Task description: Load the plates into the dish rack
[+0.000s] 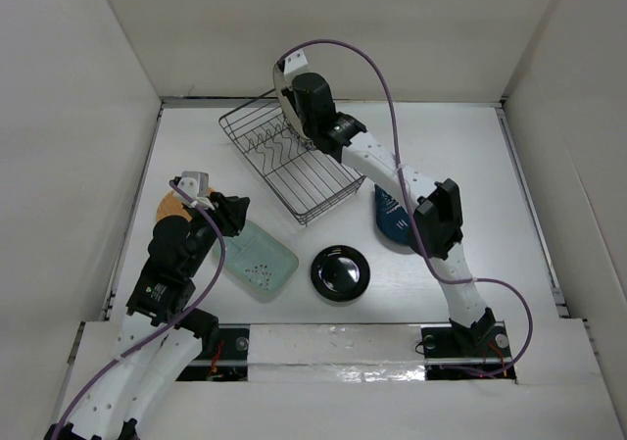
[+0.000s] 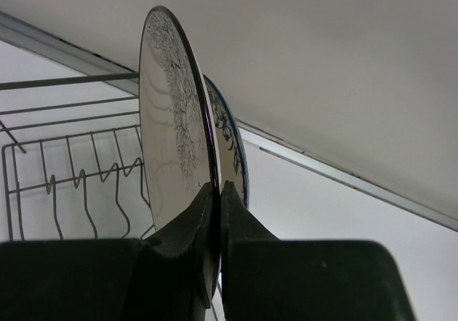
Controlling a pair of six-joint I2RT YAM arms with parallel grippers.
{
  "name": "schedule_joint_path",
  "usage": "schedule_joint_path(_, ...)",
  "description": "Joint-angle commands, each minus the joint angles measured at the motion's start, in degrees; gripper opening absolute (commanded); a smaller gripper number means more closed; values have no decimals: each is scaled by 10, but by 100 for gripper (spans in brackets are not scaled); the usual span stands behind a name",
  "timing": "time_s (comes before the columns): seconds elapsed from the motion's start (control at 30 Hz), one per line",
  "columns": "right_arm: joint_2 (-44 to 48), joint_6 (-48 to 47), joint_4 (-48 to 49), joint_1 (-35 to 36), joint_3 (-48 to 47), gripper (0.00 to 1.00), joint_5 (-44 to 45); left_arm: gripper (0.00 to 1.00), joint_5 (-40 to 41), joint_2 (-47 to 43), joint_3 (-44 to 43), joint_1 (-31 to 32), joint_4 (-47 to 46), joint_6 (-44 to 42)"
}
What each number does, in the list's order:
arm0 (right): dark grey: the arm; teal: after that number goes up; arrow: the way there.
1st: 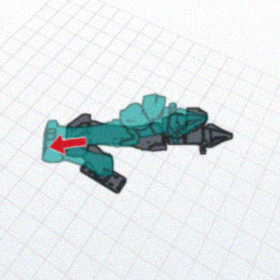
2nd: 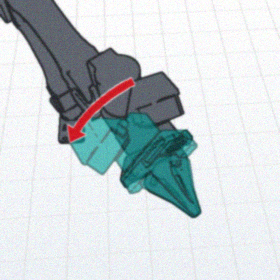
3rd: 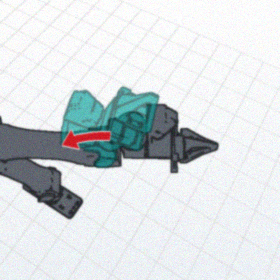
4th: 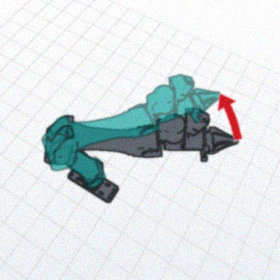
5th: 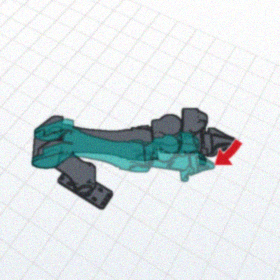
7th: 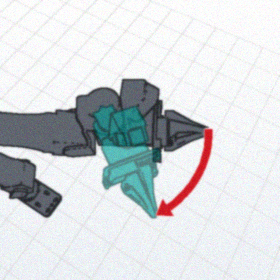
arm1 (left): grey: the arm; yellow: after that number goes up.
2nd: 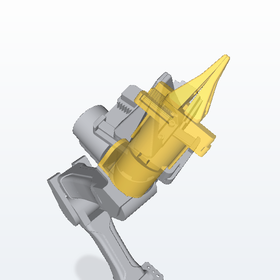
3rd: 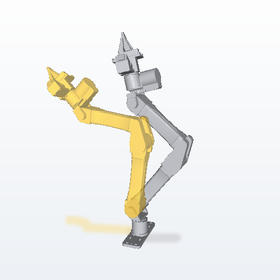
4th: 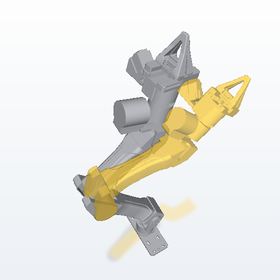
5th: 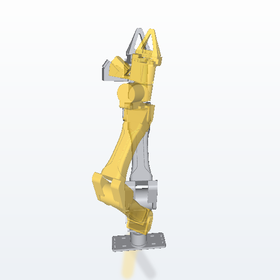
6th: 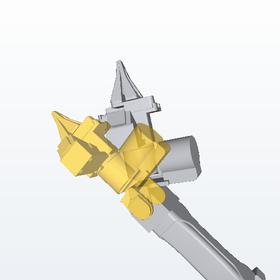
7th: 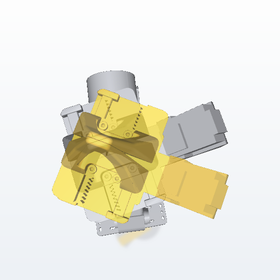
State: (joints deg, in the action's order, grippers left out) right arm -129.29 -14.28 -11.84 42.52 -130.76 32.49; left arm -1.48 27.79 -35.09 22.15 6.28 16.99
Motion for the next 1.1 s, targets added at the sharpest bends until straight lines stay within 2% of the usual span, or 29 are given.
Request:
schedule_joint_path(0.0, 35, -41, 136, -2, -13, 0, 58, 26, -6, 1, -16, 3, -26, -4)
schedule_joint_path(0.13, 30, -44, 125, -2, -27, 0, 48, 27, -5, -1, -16, 3, -27, -4)
schedule_joint_path(0.33, 30, -15, 134, -7, 33, 0, 26, 27, -4, -4, -16, 3, -26, -4)
schedule_joint_path(0.63, 12, 26, 124, -7, 46, 0, 10, 26, -2, -4, -16, 3, -25, -5)
schedule_joint_path(0.87, 76, 8, 234, -7, 144, 0, 26, 27, -6, 0, -16, 3, -27, -6)
schedule_joint_path(1.07, 106, -8, 286, -7, 175, 0, 35, 26, -5, -2, -16, 3, -28, -6)
